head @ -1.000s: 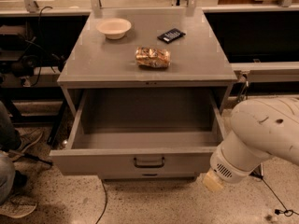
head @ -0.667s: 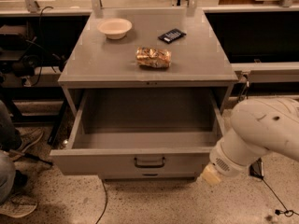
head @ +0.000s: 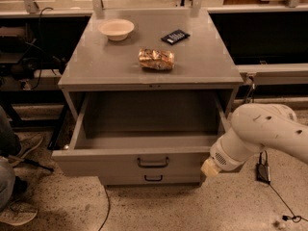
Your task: Close top drawer
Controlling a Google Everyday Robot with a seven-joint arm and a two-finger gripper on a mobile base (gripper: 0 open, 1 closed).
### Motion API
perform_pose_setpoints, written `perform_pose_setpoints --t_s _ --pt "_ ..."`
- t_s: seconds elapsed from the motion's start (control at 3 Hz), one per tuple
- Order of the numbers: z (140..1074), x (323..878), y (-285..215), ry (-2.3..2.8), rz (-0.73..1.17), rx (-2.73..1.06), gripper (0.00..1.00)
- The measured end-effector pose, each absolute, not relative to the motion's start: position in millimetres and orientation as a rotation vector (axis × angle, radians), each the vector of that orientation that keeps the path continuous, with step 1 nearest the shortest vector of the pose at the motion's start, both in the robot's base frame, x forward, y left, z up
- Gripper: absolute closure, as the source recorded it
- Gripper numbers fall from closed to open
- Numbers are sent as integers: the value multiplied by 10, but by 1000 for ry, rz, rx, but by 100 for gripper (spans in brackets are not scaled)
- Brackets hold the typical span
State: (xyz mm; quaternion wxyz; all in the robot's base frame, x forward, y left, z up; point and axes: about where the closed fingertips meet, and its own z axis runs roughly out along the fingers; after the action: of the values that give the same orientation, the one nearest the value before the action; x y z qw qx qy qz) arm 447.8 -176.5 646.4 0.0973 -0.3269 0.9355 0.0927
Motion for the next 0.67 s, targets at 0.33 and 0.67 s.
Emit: perform_pose_setpoints --t_s 0.33,0.67 --pt "6464 4473 -1765 2770 274 -968 100" --pt "6309 4869 -1485 2678 350 -998 100"
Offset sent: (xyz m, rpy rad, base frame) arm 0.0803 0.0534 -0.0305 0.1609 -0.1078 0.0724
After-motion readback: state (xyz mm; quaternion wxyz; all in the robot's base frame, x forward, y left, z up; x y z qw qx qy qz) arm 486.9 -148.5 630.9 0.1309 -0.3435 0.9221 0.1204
